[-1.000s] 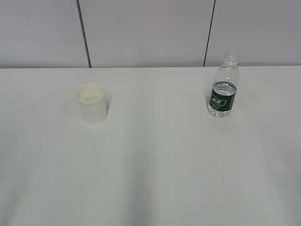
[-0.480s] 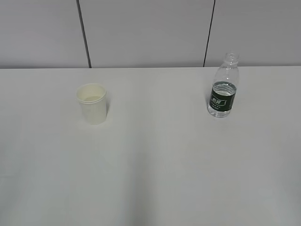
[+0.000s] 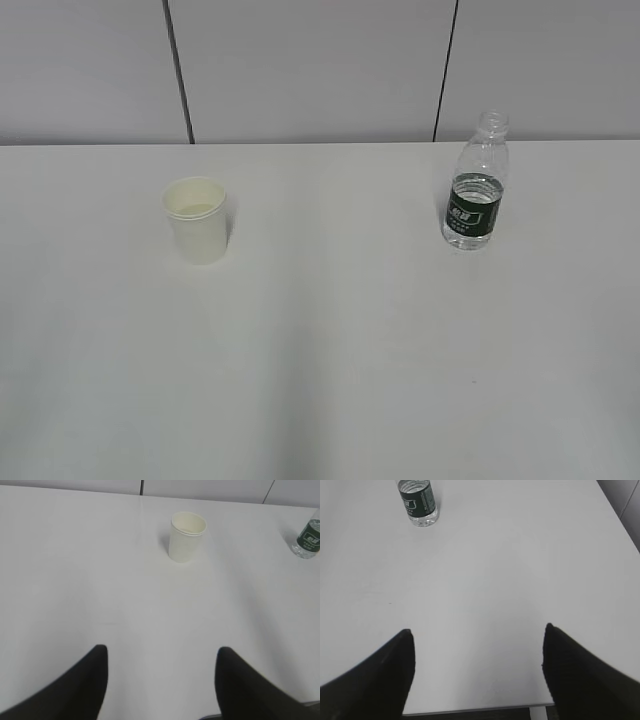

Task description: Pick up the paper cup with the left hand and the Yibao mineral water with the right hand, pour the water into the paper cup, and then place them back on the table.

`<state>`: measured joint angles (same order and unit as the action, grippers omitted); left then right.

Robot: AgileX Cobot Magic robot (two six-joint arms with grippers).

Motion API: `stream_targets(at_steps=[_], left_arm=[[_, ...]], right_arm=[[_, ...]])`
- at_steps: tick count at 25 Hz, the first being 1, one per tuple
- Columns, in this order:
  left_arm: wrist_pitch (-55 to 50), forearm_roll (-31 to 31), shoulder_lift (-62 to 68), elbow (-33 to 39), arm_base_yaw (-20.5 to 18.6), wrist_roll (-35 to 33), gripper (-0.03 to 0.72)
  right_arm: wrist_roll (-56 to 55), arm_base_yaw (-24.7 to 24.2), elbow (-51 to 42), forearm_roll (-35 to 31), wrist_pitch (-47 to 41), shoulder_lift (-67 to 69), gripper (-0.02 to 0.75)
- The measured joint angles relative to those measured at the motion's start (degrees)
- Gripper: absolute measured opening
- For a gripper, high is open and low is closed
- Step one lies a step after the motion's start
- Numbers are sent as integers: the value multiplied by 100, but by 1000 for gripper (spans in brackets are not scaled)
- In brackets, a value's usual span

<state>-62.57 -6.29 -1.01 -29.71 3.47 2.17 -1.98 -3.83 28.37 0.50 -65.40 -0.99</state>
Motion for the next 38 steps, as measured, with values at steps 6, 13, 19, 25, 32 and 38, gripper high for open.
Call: stream_targets(at_steps=[6,13,19,25,32,38], left_arm=[[0,0,0,0,0,0,398],[0,0,0,0,0,0,369],[0,0,0,0,-31,0,340],[0,0,0,0,-344,0,321],[0,0,0,0,-391,0,298],[0,0,0,0,-391,0,286]], right_arm=[[0,0,0,0,0,0,586],[0,0,0,0,0,0,586],[-9,0,0,0,0,0,586],[-9,0,0,0,0,0,586],[-9,0,0,0,0,0,586],[-9,0,0,0,0,0,586]])
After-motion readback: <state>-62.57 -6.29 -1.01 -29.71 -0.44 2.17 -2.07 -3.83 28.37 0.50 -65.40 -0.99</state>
